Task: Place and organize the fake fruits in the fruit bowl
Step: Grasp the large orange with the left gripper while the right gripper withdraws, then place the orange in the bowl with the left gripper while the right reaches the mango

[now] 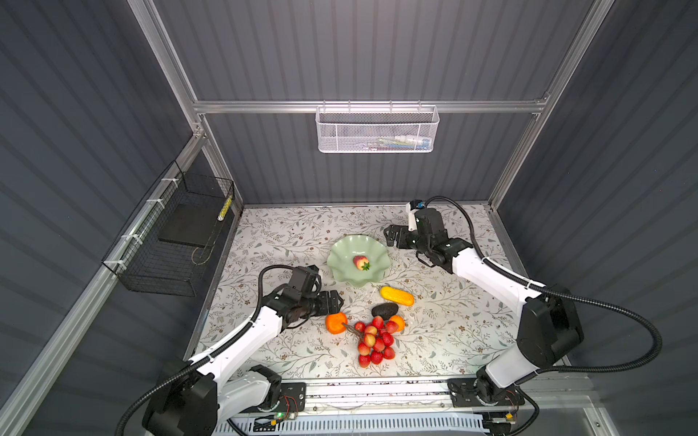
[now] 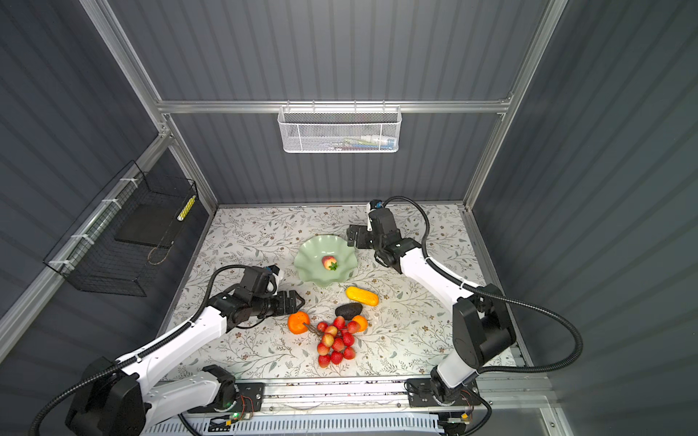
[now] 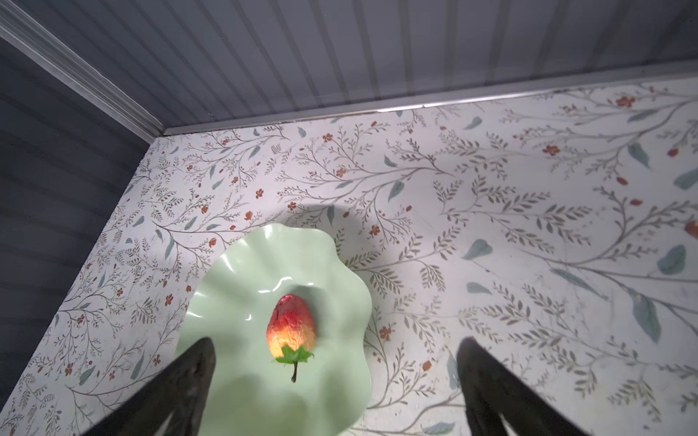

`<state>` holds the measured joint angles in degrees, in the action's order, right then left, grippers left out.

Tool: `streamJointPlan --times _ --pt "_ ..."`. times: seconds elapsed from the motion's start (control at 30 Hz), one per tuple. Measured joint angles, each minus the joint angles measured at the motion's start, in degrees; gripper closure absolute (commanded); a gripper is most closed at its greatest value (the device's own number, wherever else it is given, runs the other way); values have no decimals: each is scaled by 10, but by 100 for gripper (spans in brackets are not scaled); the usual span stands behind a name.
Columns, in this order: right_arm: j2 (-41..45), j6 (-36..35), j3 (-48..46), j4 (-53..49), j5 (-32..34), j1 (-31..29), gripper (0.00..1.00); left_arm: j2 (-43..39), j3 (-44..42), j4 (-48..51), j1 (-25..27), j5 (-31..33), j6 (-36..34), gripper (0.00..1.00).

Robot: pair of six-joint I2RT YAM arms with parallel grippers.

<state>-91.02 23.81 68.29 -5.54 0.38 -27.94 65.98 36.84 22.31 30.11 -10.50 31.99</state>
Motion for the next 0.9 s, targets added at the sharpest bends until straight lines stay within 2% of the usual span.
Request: streamJointPlan --times 0.23,0.43,0.5,0.7,0.9 --pt "19 9 -24 5 -7 12 1 69 14 7 54 18 3 11" --pt "22 13 -28 14 -16 18 1 102 21 8 77 19 13 37" --pt "22 13 -28 15 -17 19 1 103 22 9 78 20 15 42" --pt "22 15 -31 17 -20 22 1 85 39 57 78 61 7 46" --pt "26 12 -32 12 -22 31 1 46 145 139 71 152 -49 45"
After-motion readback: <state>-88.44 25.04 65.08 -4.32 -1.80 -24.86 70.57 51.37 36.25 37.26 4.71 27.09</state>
